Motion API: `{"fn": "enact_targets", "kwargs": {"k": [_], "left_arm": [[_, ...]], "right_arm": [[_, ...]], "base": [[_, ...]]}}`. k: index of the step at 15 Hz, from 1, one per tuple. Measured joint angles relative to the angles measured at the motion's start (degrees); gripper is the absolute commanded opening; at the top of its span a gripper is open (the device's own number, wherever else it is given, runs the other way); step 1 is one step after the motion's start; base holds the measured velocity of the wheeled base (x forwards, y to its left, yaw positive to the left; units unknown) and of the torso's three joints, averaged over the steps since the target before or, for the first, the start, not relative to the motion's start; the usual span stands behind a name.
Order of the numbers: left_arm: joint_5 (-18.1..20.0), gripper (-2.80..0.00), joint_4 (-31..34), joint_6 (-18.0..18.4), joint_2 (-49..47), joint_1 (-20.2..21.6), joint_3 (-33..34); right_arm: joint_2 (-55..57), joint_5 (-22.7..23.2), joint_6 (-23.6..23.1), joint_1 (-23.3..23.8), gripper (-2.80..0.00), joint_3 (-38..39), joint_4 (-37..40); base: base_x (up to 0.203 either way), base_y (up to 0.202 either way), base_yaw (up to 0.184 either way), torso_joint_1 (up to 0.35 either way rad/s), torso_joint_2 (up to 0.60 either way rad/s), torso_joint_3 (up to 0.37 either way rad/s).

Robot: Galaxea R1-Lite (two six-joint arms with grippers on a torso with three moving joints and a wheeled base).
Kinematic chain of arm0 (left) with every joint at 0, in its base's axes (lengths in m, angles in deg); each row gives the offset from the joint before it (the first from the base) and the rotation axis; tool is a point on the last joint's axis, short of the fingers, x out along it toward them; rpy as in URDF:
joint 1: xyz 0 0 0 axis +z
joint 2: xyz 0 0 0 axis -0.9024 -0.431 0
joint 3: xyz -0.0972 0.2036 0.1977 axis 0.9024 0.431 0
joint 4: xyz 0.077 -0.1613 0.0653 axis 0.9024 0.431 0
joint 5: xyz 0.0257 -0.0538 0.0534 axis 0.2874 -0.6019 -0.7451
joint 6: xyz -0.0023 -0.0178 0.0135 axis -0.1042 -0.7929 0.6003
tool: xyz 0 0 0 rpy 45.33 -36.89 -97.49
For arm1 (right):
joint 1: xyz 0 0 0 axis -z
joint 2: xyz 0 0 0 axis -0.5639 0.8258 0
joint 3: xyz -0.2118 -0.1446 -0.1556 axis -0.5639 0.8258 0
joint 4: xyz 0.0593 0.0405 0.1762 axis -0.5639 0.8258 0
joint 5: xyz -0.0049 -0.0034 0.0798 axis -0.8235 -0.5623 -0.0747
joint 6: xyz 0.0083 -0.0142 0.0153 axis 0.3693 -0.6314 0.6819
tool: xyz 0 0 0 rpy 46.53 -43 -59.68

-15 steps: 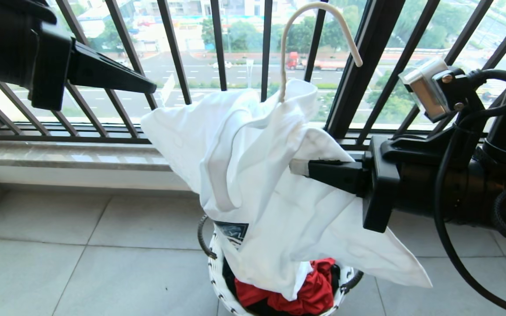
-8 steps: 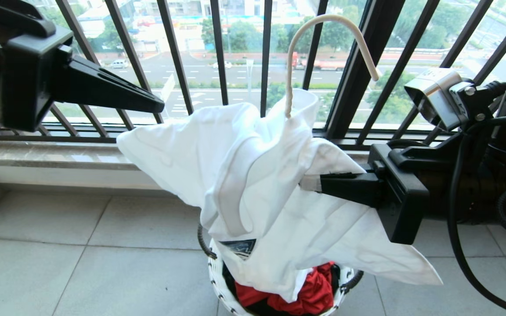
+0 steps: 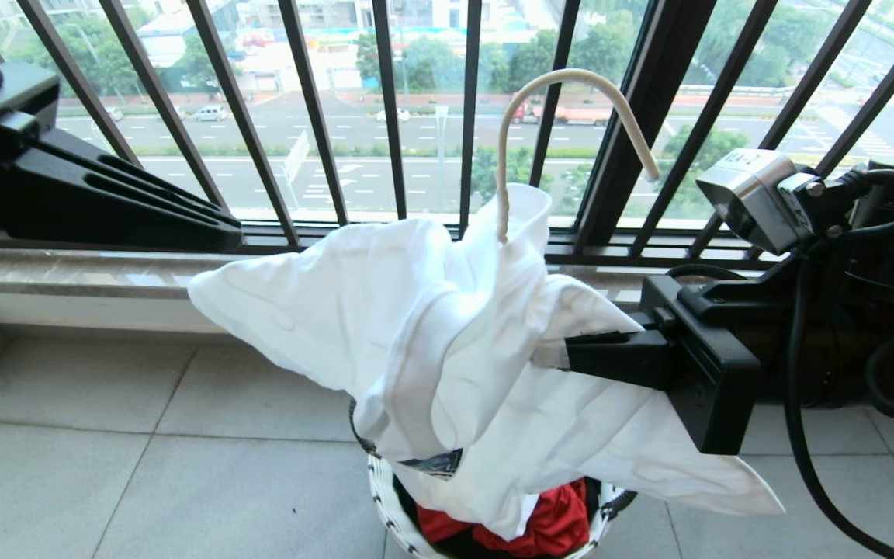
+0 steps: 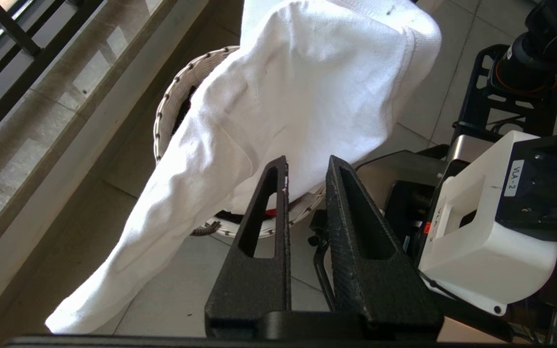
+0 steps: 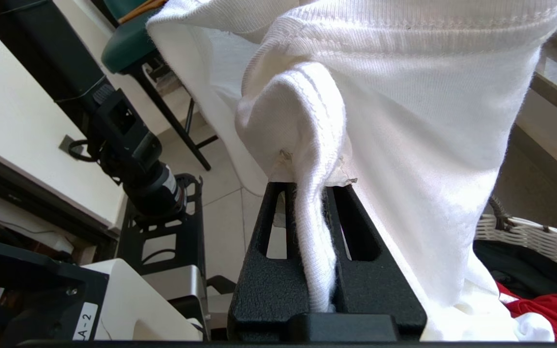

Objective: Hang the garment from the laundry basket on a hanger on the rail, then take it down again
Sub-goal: Hang the clothes on the clothes rack

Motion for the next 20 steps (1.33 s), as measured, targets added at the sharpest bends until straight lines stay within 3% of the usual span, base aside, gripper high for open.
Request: {"fn": "enact_targets", "kwargs": {"k": [5, 9, 12, 15, 20], "left_arm": [[2.42, 0.0, -2.03, 6.68, -4.35, -0.29, 0.7], [4.03, 0.0, -3.08, 10.33, -10.24, -0.02, -4.64], [6.65, 0.0, -2.87, 16.03, -14.12, 0.01, -6.33], [11.08, 0.0, -2.84, 17.55, -16.77, -0.05, -6.41], [12.32, 0.0, -2.65, 18.67, -19.18, -0.35, -4.87]], "right_arm": [[0.56, -0.09, -0.01, 0.11, -2.8, -0.13, -0.02], [0.74, -0.2, -0.03, 0.11, -2.8, -0.17, 0.0], [1.17, -0.28, -0.18, 0.16, -2.8, -0.25, -0.11], [1.29, -0.28, -0.2, 0.24, -2.8, -0.26, -0.22], [0.78, -0.2, -0.2, 0.52, -2.8, -0.12, -0.24]], "base": [[0.0, 0.0, 0.0, 0.0, 0.0, 0.0], [0.0, 0.0, 0.0, 0.0, 0.0, 0.0], [0.0, 0.0, 0.0, 0.0, 0.0, 0.0], [0.0, 0.0, 0.0, 0.0, 0.0, 0.0], [0.0, 0.0, 0.0, 0.0, 0.0, 0.0]]}}
